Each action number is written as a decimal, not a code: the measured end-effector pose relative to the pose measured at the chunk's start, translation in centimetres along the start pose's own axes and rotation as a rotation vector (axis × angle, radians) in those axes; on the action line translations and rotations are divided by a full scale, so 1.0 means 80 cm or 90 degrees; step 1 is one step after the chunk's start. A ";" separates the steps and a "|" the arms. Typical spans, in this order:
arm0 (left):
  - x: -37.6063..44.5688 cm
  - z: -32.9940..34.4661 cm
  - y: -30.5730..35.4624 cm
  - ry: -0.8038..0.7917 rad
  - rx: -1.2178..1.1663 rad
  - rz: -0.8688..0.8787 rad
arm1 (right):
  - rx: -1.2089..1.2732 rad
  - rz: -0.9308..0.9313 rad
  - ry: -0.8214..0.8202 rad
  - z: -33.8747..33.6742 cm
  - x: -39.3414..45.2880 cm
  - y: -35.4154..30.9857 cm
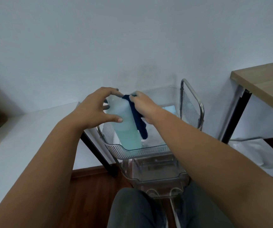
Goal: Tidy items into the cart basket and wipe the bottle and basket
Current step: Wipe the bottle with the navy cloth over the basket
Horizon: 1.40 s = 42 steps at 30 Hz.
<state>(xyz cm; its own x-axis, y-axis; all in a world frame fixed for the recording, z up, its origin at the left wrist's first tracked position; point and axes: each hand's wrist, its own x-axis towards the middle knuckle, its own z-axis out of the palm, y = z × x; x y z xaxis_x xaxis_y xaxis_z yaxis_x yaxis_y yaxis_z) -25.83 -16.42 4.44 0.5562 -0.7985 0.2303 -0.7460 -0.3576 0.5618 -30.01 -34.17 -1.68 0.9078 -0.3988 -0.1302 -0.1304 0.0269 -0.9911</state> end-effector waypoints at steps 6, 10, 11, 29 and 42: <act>-0.001 0.004 -0.001 0.021 0.020 0.046 | -0.016 0.221 -0.054 0.002 0.001 0.092; 0.004 0.006 -0.007 -0.022 0.042 0.038 | -0.008 0.252 -0.037 -0.015 -0.001 0.082; 0.006 0.007 -0.008 -0.024 0.056 0.030 | -0.001 0.228 -0.035 -0.020 -0.001 0.069; -0.007 0.028 0.005 0.133 0.198 -0.053 | -0.051 0.226 -0.013 -0.031 -0.015 0.085; 0.012 0.008 0.013 0.031 0.080 -0.044 | 0.068 0.112 -0.002 -0.004 -0.008 0.071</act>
<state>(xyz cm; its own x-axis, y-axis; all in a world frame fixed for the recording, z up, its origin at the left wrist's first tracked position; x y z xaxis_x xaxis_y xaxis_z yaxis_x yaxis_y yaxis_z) -26.32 -17.86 4.75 0.6232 -0.7461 0.2344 -0.7433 -0.4719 0.4742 -31.47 -34.05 -7.25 0.8758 -0.3771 -0.3012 -0.2436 0.1934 -0.9504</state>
